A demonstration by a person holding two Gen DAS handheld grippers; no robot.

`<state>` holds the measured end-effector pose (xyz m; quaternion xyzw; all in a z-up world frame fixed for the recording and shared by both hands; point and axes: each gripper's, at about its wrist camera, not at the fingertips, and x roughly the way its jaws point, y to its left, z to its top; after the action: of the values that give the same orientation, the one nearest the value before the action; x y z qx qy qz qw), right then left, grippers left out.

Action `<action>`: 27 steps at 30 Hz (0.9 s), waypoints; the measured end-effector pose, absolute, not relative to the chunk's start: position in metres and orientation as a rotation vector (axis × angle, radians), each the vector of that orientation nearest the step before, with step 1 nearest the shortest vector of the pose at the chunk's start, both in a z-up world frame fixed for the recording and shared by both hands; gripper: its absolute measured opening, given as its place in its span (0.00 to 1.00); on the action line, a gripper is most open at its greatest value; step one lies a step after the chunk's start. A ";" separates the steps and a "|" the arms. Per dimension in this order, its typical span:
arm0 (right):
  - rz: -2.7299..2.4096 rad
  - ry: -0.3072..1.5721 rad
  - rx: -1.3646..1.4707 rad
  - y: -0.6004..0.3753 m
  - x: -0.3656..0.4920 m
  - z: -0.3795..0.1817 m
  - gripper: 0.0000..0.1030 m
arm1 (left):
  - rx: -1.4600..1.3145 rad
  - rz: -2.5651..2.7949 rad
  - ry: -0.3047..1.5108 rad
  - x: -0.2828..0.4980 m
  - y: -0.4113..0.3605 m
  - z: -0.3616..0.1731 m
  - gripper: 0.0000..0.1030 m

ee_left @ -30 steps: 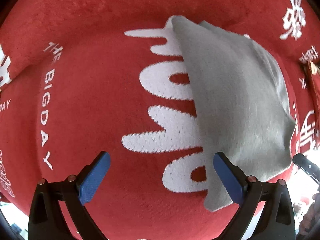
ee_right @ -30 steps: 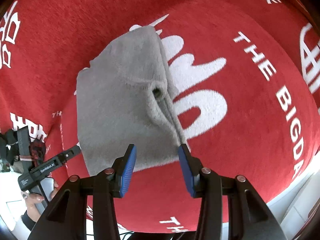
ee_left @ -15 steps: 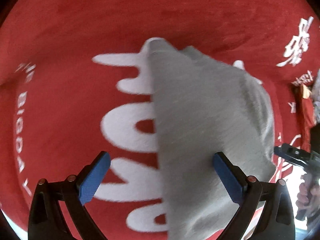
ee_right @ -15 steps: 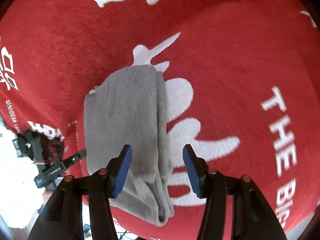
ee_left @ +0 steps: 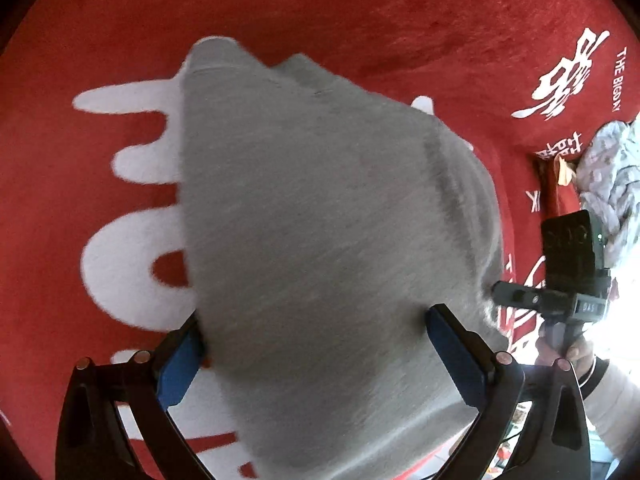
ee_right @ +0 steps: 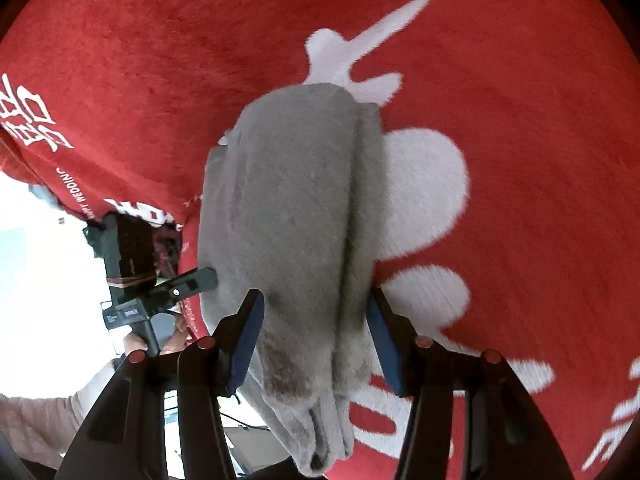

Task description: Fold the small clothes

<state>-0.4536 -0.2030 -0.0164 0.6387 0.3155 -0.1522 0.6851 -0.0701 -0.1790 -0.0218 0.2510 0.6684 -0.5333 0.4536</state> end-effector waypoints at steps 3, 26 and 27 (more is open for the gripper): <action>-0.309 0.710 1.418 -0.204 -0.432 -0.019 0.57 | 0.628 -1.280 1.633 -0.073 -0.183 -0.022 1.00; -0.219 0.454 1.651 -0.150 -0.419 0.027 0.29 | 0.498 -1.387 1.501 -0.063 -0.125 0.072 0.50; -0.215 0.451 1.652 -0.146 -0.417 0.030 0.29 | 0.489 -1.387 1.503 -0.060 -0.119 0.077 0.50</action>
<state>-0.4174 -0.1462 0.0300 0.7272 0.1985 -0.0946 0.6503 -0.0598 -0.1187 0.0765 0.2020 0.6203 -0.5728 0.4963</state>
